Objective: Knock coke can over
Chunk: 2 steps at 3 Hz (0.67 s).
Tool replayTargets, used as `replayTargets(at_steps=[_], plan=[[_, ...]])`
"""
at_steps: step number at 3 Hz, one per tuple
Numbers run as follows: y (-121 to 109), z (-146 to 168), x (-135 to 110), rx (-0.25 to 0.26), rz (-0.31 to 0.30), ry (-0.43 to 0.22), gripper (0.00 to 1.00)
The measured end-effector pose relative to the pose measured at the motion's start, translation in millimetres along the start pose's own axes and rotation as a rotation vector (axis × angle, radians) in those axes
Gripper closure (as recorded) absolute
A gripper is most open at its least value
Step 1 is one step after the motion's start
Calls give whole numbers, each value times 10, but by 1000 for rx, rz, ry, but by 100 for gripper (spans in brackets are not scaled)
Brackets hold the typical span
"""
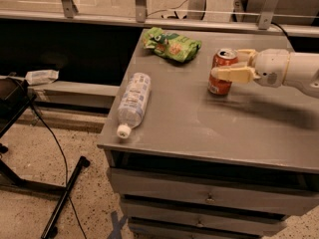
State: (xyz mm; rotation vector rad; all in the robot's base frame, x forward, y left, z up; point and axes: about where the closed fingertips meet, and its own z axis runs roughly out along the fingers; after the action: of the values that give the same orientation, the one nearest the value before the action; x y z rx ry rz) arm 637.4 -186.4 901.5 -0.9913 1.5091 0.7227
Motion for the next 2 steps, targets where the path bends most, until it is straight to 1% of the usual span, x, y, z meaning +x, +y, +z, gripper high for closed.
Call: replayTargets(at_steps=[1,2], plan=[[26,-23,-316,-23,-67,80,92],[306,32,-849,-64,-166,429,100]])
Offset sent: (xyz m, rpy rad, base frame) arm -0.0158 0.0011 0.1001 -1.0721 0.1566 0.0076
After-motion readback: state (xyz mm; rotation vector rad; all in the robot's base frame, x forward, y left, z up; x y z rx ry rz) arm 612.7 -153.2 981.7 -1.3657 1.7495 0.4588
